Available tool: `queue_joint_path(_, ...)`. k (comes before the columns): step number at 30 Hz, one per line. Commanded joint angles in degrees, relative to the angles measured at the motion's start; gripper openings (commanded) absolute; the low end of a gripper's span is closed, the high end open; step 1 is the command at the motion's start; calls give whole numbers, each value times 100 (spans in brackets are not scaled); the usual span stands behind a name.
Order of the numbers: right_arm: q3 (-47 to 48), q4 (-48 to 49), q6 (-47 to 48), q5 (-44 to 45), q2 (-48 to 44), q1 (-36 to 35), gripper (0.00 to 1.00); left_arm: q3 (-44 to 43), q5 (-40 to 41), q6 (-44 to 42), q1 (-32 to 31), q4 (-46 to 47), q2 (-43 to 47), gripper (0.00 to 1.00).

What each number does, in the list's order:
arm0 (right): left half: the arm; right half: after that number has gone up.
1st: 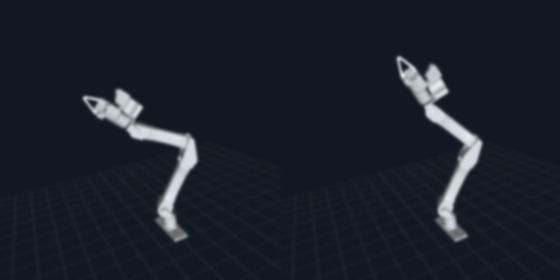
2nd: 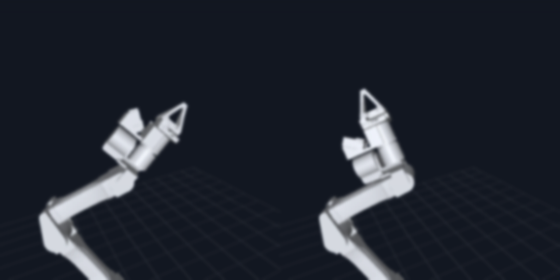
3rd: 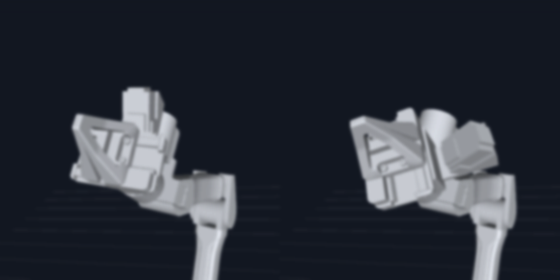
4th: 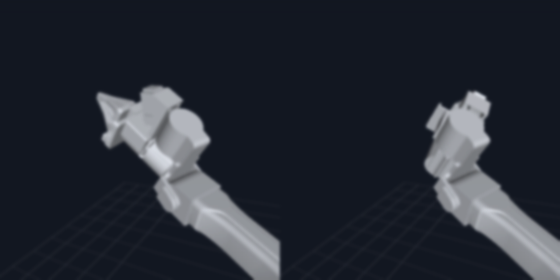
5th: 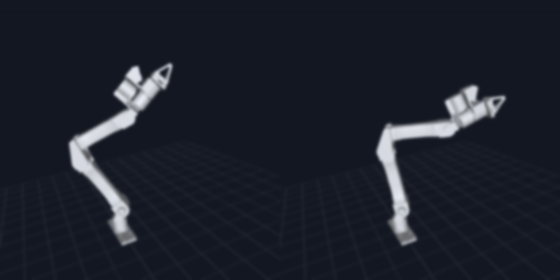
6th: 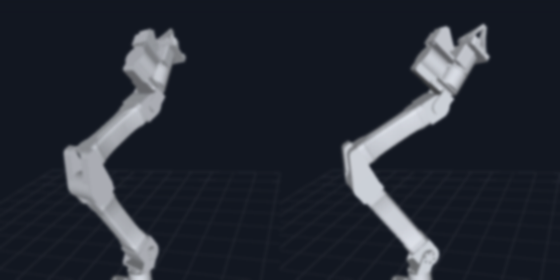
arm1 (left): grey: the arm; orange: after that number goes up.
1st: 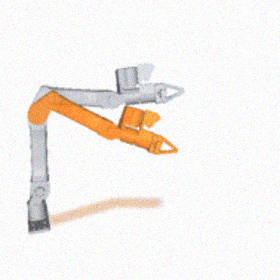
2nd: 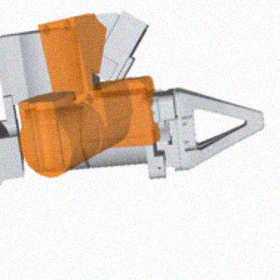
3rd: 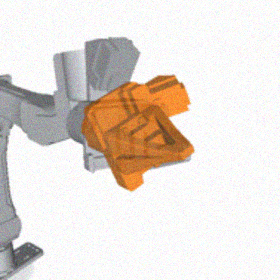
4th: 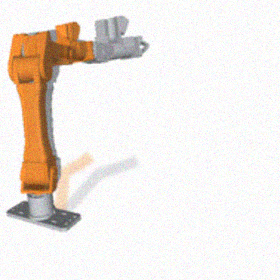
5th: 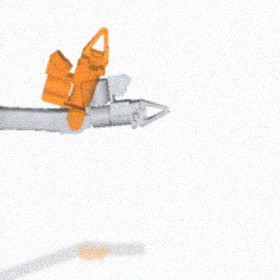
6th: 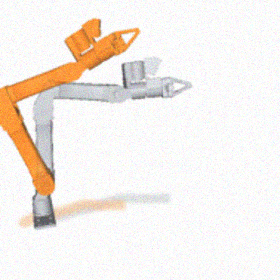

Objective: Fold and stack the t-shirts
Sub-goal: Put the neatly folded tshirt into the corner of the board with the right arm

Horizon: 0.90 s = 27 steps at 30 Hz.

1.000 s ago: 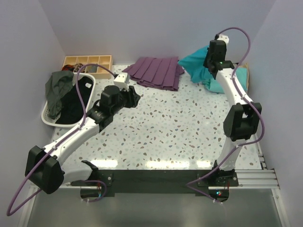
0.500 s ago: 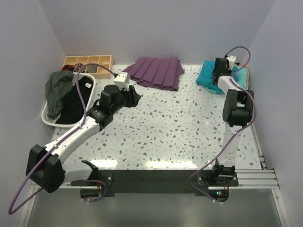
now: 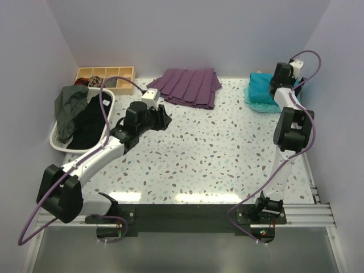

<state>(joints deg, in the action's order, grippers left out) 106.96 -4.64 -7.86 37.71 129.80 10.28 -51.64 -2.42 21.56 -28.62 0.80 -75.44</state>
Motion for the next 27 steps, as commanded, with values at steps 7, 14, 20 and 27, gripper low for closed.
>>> queue_joint_path(7,-1861,806,-217,-107,-1412,-605,99,-145,48,94,32,377,3,51)
queue_joint_path(14,-3522,976,-390,-307,-2897,-1335,99,-233,574,59,32,254,275,51)
queue_joint_path(20,-4110,263,-577,-1073,-3838,-1941,99,-145,918,-29,32,246,741,52)
queue_joint_path(27,-5070,394,-225,-1240,-5138,-3197,99,92,971,103,23,158,1268,52)
